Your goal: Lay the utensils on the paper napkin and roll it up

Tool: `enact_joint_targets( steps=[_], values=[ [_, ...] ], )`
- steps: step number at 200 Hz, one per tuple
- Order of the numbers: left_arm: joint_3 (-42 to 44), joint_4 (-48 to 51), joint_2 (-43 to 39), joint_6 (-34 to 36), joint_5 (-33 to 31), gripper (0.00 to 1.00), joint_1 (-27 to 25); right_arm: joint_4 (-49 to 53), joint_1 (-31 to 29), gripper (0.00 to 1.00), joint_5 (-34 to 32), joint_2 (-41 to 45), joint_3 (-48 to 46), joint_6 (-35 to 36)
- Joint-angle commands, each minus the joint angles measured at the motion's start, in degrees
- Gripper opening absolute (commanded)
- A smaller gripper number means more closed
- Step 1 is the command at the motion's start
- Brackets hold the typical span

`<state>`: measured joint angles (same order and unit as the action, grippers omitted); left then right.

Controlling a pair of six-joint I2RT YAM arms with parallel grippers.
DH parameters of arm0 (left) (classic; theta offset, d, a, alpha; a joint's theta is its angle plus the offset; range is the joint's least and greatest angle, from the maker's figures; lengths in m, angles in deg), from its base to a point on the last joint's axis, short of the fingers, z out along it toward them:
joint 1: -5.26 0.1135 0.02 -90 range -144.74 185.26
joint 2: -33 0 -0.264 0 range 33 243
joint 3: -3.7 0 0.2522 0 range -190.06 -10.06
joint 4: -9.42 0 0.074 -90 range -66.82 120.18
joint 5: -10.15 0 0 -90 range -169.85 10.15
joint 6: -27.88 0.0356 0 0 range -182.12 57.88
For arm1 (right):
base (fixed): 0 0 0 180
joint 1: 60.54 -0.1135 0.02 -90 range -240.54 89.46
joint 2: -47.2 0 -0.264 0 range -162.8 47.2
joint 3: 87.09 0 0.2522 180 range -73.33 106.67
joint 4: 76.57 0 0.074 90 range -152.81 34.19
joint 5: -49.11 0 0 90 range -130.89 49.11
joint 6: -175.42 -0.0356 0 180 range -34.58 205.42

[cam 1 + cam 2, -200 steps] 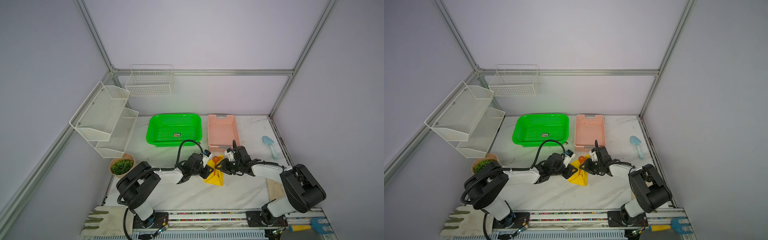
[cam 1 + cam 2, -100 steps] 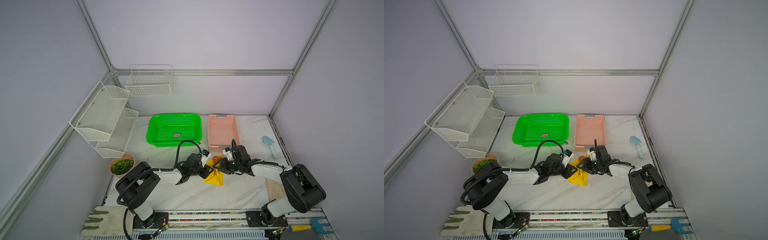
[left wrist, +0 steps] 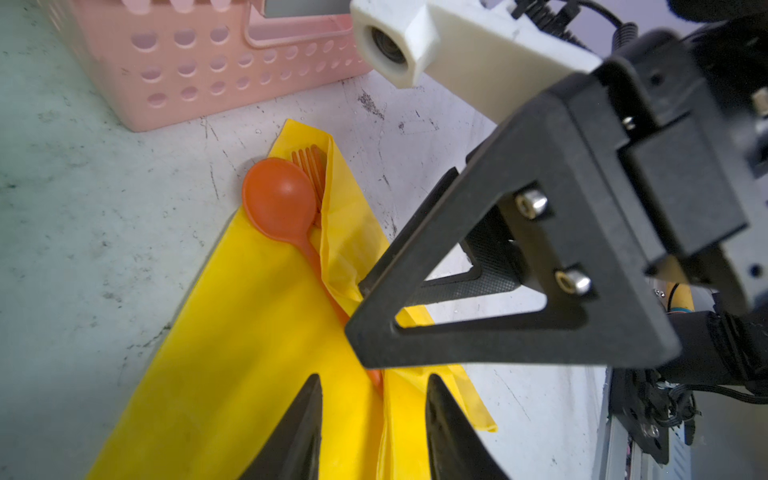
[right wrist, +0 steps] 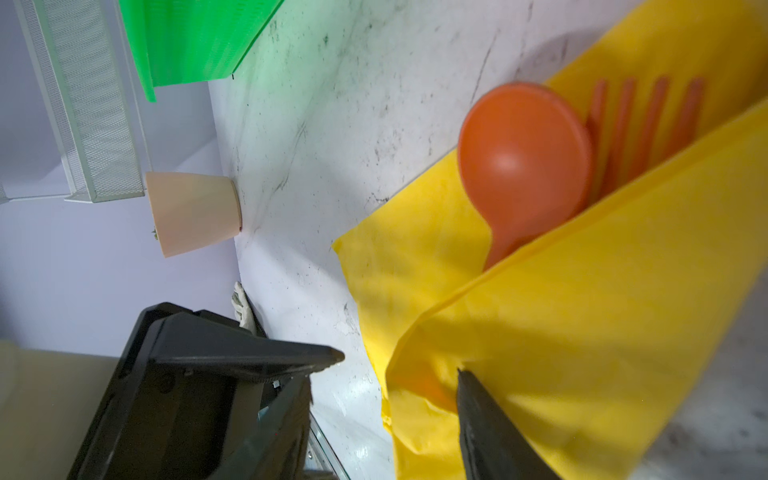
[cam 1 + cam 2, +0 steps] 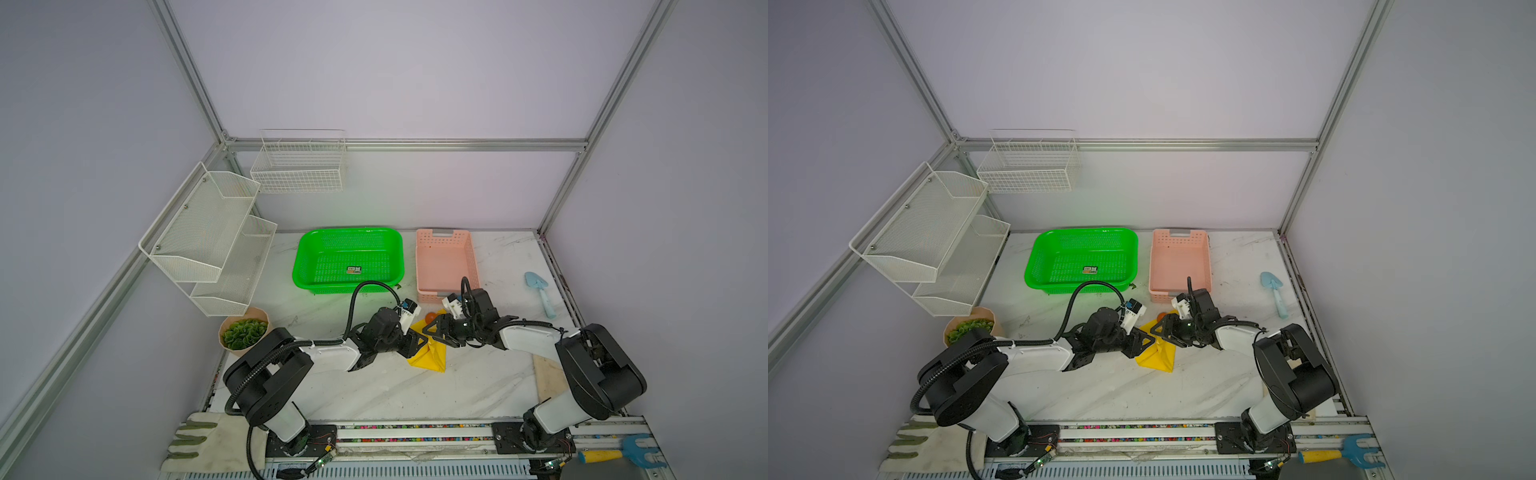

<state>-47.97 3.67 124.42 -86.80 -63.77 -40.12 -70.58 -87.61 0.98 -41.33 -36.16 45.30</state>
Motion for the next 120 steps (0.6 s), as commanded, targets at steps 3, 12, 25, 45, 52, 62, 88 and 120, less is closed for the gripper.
enact_joint_targets(
  steps=[3, 12, 25, 45, 52, 62, 88, 120],
  values=[
    [1.44, -4.03, 1.36, -1.8, 2.61, 0.42, 0.41, -2.23, -0.31, 0.6, 1.44, -0.38, 0.48, -0.3],
    [1.44, -4.67, 2.02, -2.24, 3.07, 0.43, 0.39, -2.64, -0.33, 0.61, 1.87, -0.14, 0.36, -0.3],
    [1.39, -5.45, 2.78, -2.6, 3.47, 0.43, 0.41, -3.05, -0.36, 0.62, 1.94, 0.33, 0.15, -0.41],
    [1.04, -6.11, 3.87, -2.73, 3.21, 0.44, 0.39, -2.97, -0.4, 0.62, 2.08, 0.42, 0.14, -0.57],
    [0.87, -6.15, 4.27, -2.73, 3.07, 0.43, 0.43, -2.87, -0.36, 0.62, 2.14, 0.33, 0.19, -0.56],
    [0.52, -6.16, 4.92, -2.67, 2.99, 0.44, 0.39, -2.97, -0.41, 0.62, 2.12, 0.18, 0.1, -0.58],
    [-0.27, -6.46, 6.15, -2.64, 2.84, 0.43, 0.39, -3.39, -0.37, 0.61, 2.42, -0.16, -0.16, -0.77],
    [-1.01, -7.22, 6.71, -3.07, 3.36, 0.41, 0.39, -3.72, -0.41, 0.61, 2.41, -0.32, -0.4, -1.09]
  ],
)
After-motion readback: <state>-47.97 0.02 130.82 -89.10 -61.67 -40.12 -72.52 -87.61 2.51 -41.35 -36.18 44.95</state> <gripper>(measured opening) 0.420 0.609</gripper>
